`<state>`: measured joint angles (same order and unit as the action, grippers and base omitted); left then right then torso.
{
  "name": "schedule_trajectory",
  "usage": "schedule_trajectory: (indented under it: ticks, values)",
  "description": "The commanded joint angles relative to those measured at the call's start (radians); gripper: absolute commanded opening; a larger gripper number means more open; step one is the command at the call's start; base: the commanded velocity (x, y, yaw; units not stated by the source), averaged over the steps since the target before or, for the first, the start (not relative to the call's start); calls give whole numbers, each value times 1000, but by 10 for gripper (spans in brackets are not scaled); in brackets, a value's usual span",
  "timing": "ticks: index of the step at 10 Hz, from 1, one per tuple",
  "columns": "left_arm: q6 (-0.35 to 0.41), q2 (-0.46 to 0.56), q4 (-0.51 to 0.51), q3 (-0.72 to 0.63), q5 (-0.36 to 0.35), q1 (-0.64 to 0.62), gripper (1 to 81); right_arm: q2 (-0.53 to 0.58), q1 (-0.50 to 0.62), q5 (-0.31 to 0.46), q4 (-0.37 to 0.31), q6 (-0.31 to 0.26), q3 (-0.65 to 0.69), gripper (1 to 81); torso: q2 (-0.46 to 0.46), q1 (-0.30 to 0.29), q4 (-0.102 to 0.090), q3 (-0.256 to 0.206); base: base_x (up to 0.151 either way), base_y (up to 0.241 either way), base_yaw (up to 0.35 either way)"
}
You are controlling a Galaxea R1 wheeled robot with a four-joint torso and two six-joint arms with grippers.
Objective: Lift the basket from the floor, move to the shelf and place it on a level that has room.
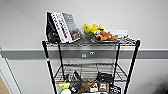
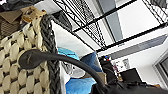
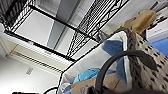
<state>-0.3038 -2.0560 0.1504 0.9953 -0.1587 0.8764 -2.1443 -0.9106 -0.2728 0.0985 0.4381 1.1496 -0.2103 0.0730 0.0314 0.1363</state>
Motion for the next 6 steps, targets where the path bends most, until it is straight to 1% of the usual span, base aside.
schedule_trajectory:
  ticks: [1,3,4,6]
  values:
    - [14,6,-60,-104,-22,-129,10,7,141,-72,50,8,-99,10,0,0,0,0,112,0,0]
    - [14,6,-61,-110,-22,-128,10,5,141,-72,55,8,-101,10,0,0,0,0,109,0,0]
    - [14,5,-66,-110,-22,-128,10,4,143,-72,55,10,-102,10,0,0,0,0,80,0,0]
    - [14,5,-66,-112,-22,-129,10,4,143,-72,55,10,-101,10,0,1,0,0,0,0,0]
